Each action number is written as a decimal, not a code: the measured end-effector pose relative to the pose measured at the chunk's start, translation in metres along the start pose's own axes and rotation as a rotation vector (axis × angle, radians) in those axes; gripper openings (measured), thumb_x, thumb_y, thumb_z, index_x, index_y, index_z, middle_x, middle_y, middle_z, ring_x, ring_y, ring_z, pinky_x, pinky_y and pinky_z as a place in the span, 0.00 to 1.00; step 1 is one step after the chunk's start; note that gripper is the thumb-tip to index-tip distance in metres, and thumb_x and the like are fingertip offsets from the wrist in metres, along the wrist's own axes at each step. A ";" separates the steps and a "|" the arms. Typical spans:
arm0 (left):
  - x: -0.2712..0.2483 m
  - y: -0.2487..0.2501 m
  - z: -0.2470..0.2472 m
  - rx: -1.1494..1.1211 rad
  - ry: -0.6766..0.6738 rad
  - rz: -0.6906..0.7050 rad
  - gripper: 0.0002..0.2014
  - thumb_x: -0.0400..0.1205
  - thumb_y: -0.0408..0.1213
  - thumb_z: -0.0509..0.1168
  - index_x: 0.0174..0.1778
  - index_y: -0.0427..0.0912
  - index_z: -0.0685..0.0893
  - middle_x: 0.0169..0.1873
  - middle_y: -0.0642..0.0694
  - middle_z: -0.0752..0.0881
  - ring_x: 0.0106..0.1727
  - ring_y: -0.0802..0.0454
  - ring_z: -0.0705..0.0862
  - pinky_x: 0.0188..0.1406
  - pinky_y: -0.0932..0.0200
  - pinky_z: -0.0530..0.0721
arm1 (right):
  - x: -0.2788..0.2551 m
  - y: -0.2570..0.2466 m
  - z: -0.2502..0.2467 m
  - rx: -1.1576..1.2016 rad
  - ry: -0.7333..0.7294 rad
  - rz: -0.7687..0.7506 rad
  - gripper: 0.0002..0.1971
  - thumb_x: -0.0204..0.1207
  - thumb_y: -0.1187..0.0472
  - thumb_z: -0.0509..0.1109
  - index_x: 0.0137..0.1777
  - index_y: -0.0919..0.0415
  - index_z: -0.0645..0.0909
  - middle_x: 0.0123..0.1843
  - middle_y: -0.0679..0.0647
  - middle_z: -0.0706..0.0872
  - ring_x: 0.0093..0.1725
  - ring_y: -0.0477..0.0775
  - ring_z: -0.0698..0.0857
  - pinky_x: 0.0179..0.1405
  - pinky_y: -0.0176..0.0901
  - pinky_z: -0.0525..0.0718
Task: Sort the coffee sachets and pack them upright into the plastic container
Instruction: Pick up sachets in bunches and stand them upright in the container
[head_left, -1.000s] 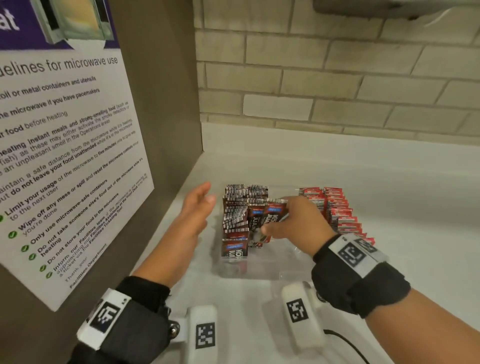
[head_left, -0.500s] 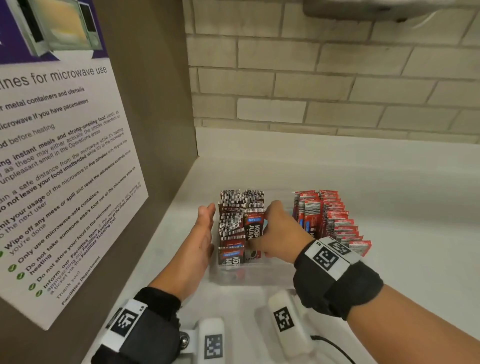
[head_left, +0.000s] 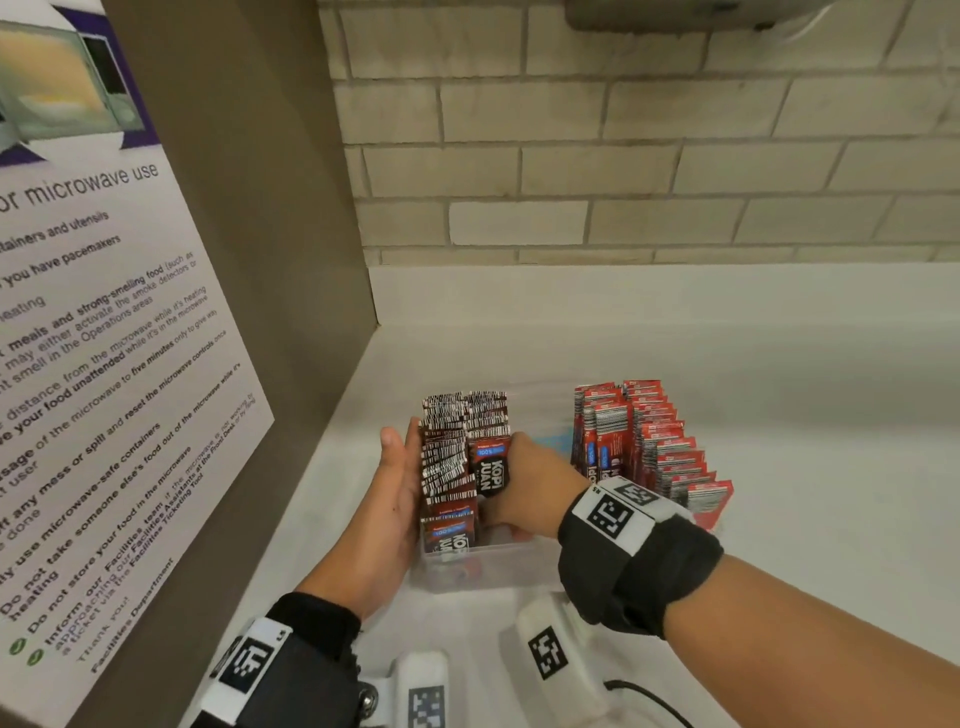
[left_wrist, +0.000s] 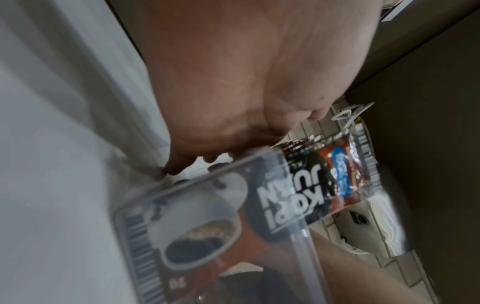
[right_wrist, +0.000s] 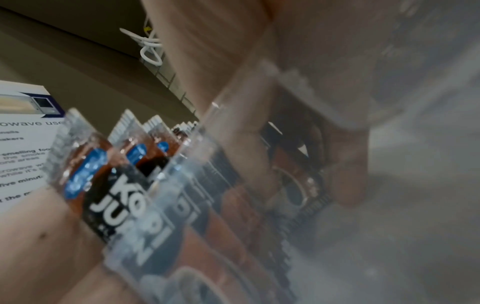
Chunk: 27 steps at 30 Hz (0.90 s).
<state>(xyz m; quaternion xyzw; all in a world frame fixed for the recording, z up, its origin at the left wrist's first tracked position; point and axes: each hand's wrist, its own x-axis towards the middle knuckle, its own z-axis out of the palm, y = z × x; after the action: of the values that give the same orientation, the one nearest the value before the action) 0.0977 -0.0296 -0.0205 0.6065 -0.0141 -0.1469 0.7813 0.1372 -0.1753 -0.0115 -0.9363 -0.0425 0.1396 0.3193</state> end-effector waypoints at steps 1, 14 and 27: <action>0.001 0.000 0.001 0.003 0.001 0.002 0.34 0.72 0.69 0.43 0.76 0.68 0.62 0.70 0.56 0.80 0.69 0.54 0.79 0.72 0.48 0.73 | 0.000 0.001 0.001 0.008 0.018 -0.007 0.29 0.68 0.58 0.78 0.64 0.66 0.68 0.59 0.61 0.83 0.56 0.62 0.85 0.54 0.54 0.85; 0.003 0.002 0.001 0.094 0.021 0.020 0.30 0.73 0.69 0.42 0.73 0.73 0.61 0.64 0.64 0.82 0.66 0.60 0.81 0.70 0.52 0.74 | -0.003 0.000 -0.001 -0.042 0.028 0.009 0.29 0.70 0.62 0.76 0.66 0.67 0.66 0.63 0.61 0.80 0.62 0.59 0.81 0.58 0.45 0.79; -0.018 0.013 -0.011 0.126 0.094 0.091 0.35 0.74 0.60 0.65 0.77 0.68 0.59 0.73 0.75 0.63 0.74 0.74 0.60 0.80 0.54 0.56 | -0.029 -0.002 -0.038 0.018 -0.070 0.041 0.31 0.70 0.65 0.76 0.69 0.65 0.65 0.60 0.61 0.80 0.49 0.59 0.88 0.54 0.54 0.87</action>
<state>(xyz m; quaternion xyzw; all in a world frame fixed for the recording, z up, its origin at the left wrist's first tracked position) 0.0858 -0.0121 -0.0079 0.6593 -0.0140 -0.0815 0.7474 0.1203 -0.2011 0.0255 -0.9287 -0.0330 0.1792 0.3229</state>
